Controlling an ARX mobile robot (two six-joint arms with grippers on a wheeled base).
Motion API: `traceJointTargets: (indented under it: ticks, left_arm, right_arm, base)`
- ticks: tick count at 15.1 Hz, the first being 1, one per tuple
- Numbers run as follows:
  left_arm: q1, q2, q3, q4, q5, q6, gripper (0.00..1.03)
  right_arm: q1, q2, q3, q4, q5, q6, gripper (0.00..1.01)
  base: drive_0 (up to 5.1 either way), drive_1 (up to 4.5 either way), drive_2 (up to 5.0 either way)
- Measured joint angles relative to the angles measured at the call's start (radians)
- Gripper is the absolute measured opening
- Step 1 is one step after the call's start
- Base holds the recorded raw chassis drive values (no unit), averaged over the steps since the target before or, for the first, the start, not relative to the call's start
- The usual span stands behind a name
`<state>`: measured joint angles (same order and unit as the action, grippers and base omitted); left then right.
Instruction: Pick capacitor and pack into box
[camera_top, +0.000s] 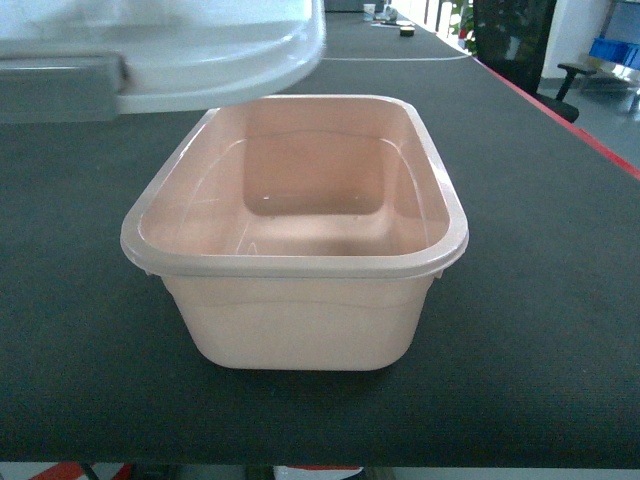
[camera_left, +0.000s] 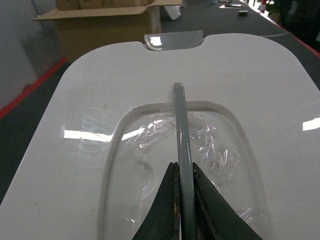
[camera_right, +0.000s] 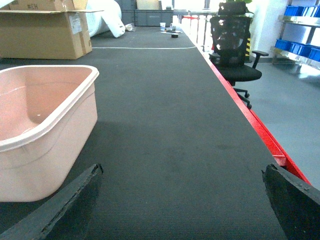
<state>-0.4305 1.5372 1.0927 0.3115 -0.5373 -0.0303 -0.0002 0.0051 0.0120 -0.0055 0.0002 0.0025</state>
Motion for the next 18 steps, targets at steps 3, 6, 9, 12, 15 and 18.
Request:
traceJointTargets:
  ticks: [3, 6, 9, 12, 15, 18]
  left_arm:
    - [-0.118, 0.052, 0.082, -0.082, -0.043, -0.042, 0.02]
    - [-0.179, 0.121, 0.18, -0.166, -0.073, -0.061, 0.02]
    - [-0.179, 0.175, 0.22, -0.2, -0.076, -0.095, 0.02]
    - [-0.174, 0.199, 0.22, -0.214, -0.068, -0.117, 0.02]
    - [-0.175, 0.208, 0.209, -0.205, -0.064, -0.125, 0.02]
    - [-0.169, 0.23, 0.196, -0.177, -0.051, -0.126, 0.02]
  right_arm:
    - [0.0, 0.0, 0.0, 0.0, 0.0, 0.0, 0.98]
    - [0.0, 0.0, 0.0, 0.0, 0.0, 0.0, 0.98]
    - [0.0, 0.0, 0.0, 0.0, 0.0, 0.0, 0.98]
    - [0.0, 0.0, 0.0, 0.0, 0.0, 0.0, 0.98]
    - [0.0, 0.0, 0.0, 0.0, 0.0, 0.0, 0.98]
    - [0.0, 0.0, 0.0, 0.0, 0.0, 0.0, 0.98]
  base:
    - [0.0, 0.0, 0.0]
    - [0.0, 0.0, 0.0]
    - [0.0, 0.0, 0.0]
    - [0.0, 0.0, 0.0]
    - [0.0, 0.0, 0.0]
    - [0.0, 0.0, 0.0]
